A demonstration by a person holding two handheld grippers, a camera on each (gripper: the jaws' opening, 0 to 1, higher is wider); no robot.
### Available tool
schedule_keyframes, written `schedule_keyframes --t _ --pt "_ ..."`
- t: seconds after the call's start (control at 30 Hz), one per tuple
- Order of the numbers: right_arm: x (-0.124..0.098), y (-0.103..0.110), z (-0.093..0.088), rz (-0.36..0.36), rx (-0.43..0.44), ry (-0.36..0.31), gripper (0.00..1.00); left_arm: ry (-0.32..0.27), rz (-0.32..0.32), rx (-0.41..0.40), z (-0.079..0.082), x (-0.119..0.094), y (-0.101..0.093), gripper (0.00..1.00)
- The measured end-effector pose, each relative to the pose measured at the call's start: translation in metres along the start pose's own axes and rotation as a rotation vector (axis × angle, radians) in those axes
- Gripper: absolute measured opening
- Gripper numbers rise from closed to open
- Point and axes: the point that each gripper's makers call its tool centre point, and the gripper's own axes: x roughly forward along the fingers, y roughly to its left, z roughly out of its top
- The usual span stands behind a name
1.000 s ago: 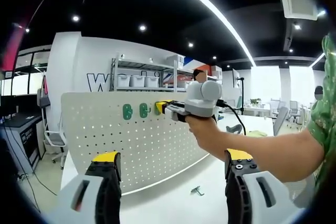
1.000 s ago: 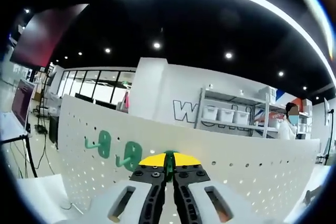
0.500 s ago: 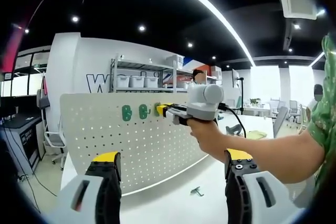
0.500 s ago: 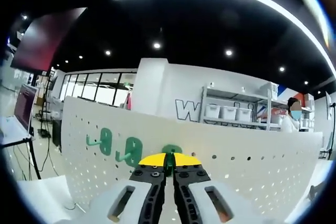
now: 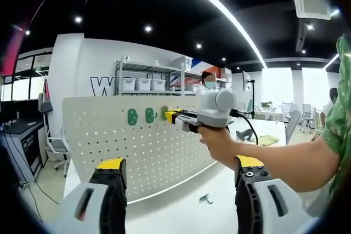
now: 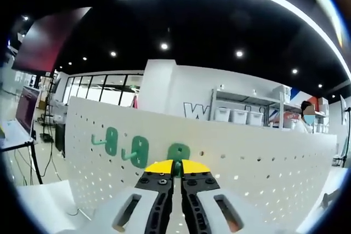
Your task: Insert the hook assembly into the mounting plate slot until the hook locks in place.
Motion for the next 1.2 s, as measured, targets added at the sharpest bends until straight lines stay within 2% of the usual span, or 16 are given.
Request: schedule_keyframes --t 0.2,0.3,0.47,0.5,0.53,0.57,0.6,0.63,0.7,0.73,0.77,0.8,0.9,1.03,1.17,1.2 --pt "0.0007 0.0000 0.0004 0.002 -0.013 0.026 0.01 0.003 -0.004 0.001 -0.0006 0.0010 -0.0007 0.83" --pt "0.0015 0.0008 0.0008 -0.002 -0.118 0.066 0.01 0.004 -0.004 0.002 -0.0011 0.0009 -0.0005 0.83" --pt "0.0040 0.0012 0.0002 0.003 -0.144 0.094 0.01 0.005 -0.005 0.001 -0.0011 0.0012 -0.0003 0.83" --pt "0.0033 0.0015 -0.0001 0.005 -0.232 0.120 0.01 0.004 -0.006 0.002 -0.0009 0.0011 -0.0004 0.83" --pt "0.0033 0.0030 -0.0004 0.005 -0.252 0.131 0.01 0.004 -0.006 0.003 -0.0009 0.0011 -0.0005 0.83" --pt "0.0038 0.0022 0.0003 0.009 -0.213 0.130 0.01 0.005 -0.006 0.003 -0.0010 0.0012 -0.0006 0.83" --pt "0.0034 0.0021 -0.0017 0.025 -0.128 0.140 0.01 0.006 -0.006 0.003 -0.0011 0.0011 -0.0006 0.82" --pt "0.0049 0.0016 -0.0022 0.055 -0.004 0.144 0.01 0.006 -0.006 0.003 -0.0012 0.0011 -0.0005 0.82" --pt "0.0048 -0.0007 -0.0015 0.062 -0.159 0.190 0.01 0.007 -0.007 0.005 -0.0012 0.0009 -0.0006 0.82" --pt "0.0057 0.0004 -0.0016 0.064 -0.195 0.201 0.01 0.008 -0.006 0.005 -0.0014 0.0007 -0.0003 0.82" --pt "0.0070 0.0007 -0.0014 0.070 -0.156 0.195 0.01 0.008 -0.005 0.005 -0.0015 0.0006 -0.0001 0.82" --pt "0.0057 0.0006 -0.0020 0.078 -0.152 0.193 0.01 0.008 -0.003 0.003 -0.0018 0.0006 0.0004 0.82" --pt "0.0040 0.0031 -0.0019 0.089 -0.201 0.197 0.01 0.009 -0.006 0.000 -0.0026 0.0015 -0.0007 0.82" --pt "0.0050 0.0020 -0.0025 0.092 -0.198 0.187 0.01 0.006 -0.010 0.001 -0.0018 0.0023 -0.0017 0.82" --pt "0.0033 0.0017 -0.0011 0.082 -0.029 0.121 0.04 0.007 -0.008 0.001 -0.0020 0.0017 -0.0008 0.82" --pt "0.0024 0.0020 -0.0016 0.085 -0.042 0.121 0.04 0.009 -0.008 0.001 -0.0025 0.0017 -0.0009 0.82"
